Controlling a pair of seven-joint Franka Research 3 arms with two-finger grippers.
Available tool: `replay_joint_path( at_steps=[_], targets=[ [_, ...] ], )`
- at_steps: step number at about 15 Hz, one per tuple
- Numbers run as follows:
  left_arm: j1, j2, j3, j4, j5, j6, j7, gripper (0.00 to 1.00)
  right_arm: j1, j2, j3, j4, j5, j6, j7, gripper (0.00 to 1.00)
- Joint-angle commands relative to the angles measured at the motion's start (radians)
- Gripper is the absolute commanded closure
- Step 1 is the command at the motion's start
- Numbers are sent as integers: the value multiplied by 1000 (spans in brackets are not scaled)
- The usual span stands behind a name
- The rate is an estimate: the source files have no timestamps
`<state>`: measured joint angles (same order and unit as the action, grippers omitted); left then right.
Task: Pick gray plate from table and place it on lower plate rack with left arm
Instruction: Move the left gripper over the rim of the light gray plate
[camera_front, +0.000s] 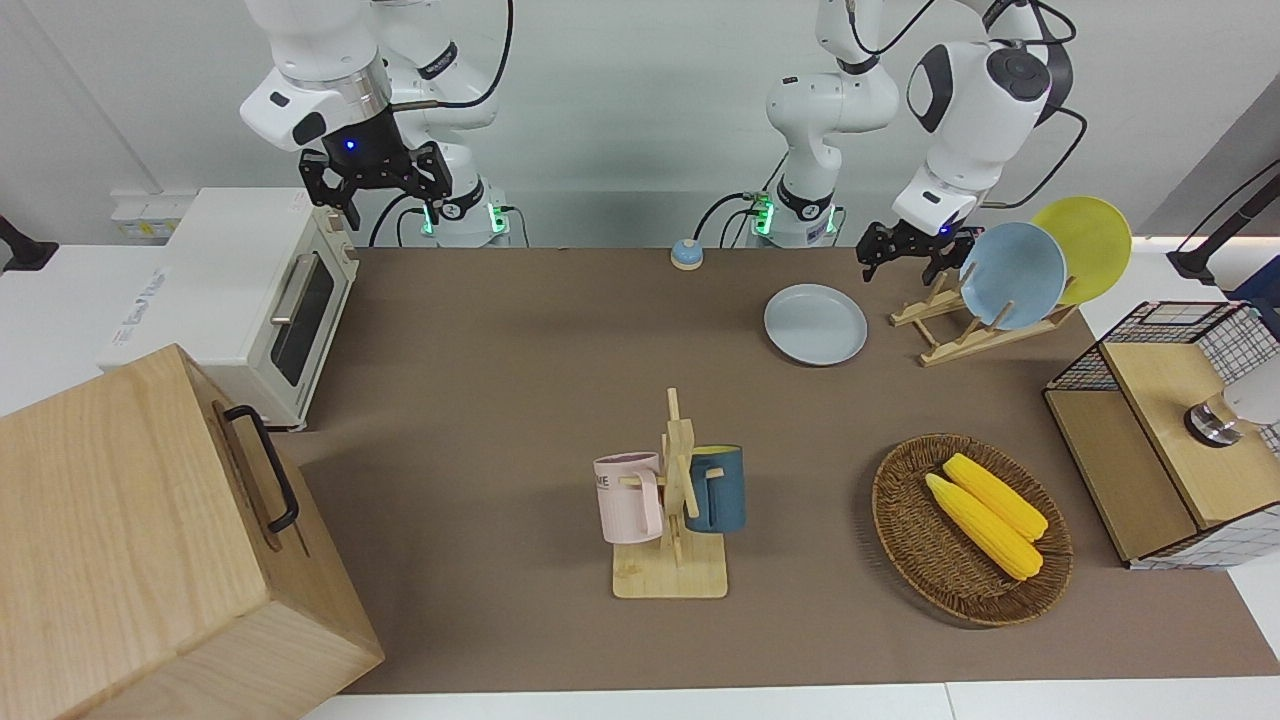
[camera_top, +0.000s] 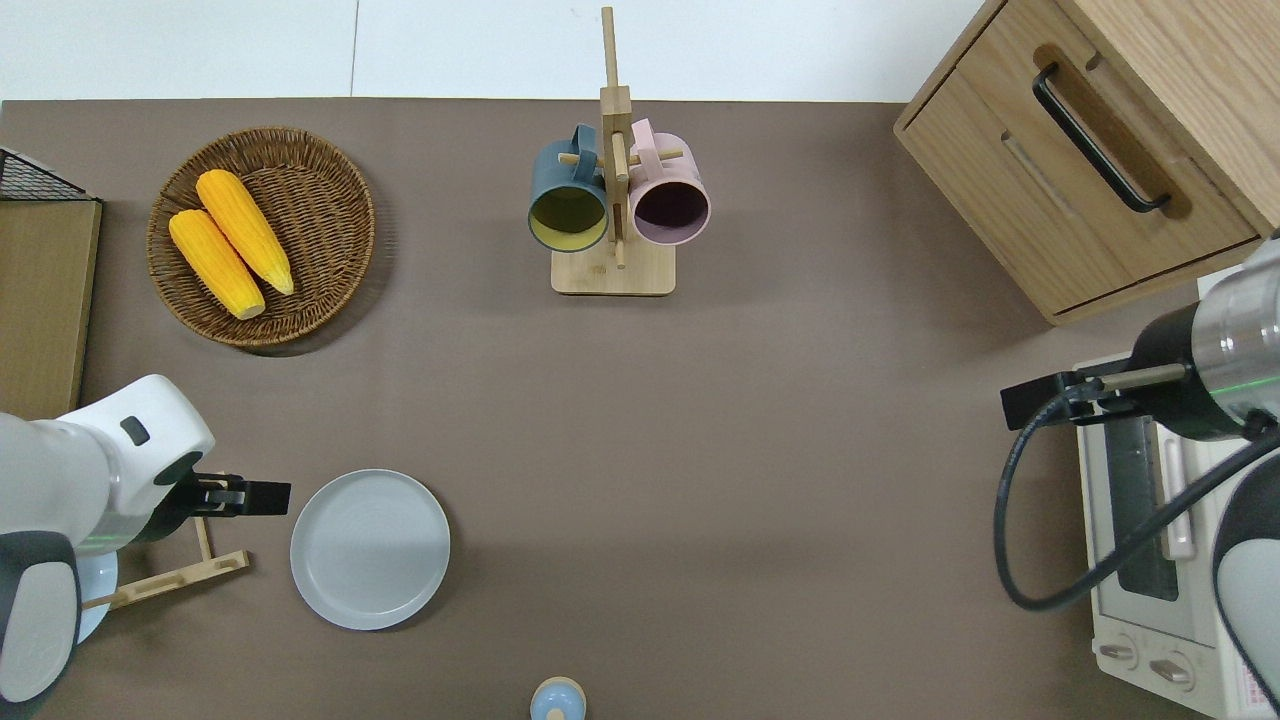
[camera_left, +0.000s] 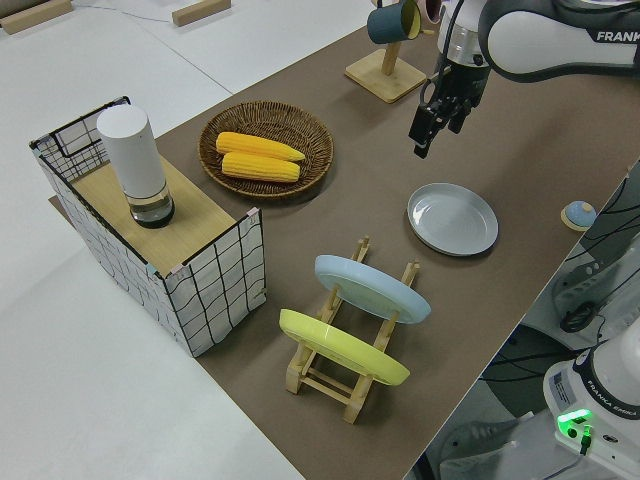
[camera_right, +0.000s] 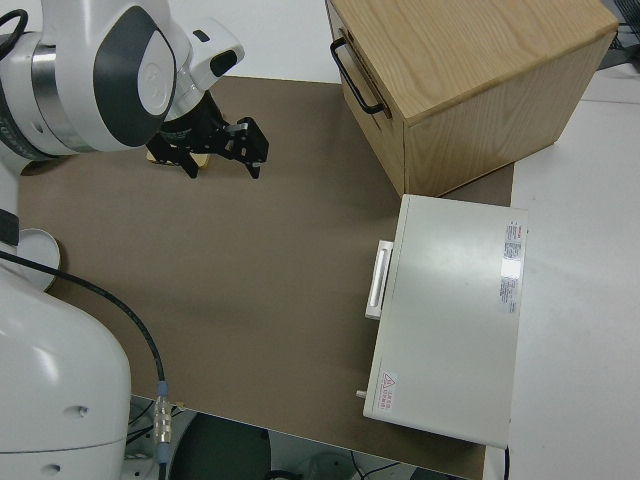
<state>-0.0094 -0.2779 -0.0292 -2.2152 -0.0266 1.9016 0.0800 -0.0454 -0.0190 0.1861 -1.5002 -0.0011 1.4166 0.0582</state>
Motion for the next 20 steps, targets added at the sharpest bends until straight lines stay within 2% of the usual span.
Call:
replay_joint_path(
  at_steps=[1, 20],
  targets=[
    [-11, -27, 6, -67, -12, 66, 3, 11, -10, -2, 6, 6, 10, -13, 0, 11],
    [-12, -14, 2, -342, -10, 398, 4, 9, -10, -2, 6, 6, 10, -13, -1, 11]
  ],
)
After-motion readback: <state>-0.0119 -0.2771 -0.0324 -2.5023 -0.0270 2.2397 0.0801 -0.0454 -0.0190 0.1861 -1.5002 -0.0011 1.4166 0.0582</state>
